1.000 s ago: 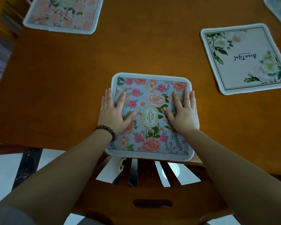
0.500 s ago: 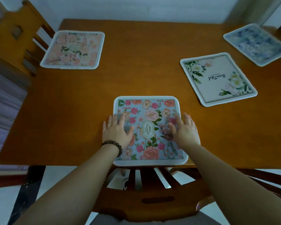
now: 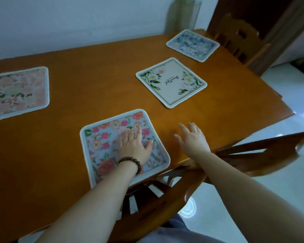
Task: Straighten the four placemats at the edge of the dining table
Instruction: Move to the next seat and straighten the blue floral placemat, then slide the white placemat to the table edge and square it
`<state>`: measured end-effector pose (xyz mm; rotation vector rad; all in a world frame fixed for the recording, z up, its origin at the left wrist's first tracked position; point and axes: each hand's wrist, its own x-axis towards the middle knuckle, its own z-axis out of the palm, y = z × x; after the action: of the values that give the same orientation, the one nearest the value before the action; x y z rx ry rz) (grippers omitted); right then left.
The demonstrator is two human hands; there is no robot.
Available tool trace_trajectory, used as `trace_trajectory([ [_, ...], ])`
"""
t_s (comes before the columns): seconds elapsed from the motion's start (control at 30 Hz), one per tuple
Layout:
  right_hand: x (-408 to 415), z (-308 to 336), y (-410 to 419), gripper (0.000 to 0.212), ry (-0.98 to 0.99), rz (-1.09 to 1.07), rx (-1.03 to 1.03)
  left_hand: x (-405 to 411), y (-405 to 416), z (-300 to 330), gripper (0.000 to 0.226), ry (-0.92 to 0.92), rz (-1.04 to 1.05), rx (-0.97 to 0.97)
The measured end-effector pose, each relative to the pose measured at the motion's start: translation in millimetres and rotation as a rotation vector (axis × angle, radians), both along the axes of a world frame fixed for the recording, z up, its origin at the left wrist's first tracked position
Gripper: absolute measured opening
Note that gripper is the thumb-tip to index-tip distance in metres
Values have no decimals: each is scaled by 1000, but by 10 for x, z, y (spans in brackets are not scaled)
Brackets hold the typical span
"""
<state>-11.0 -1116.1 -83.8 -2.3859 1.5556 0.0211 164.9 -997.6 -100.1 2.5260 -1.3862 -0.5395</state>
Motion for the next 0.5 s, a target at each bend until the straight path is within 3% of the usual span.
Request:
trace_trajectory([
  [0.27, -645, 282, -398, 61, 23, -109, -38, -359, -386, 247, 75, -39, -34, -25],
  [0.5, -985, 207, -1086, 60, 11, -42, -40, -821, -950, 270, 77, -72, 54, -21],
])
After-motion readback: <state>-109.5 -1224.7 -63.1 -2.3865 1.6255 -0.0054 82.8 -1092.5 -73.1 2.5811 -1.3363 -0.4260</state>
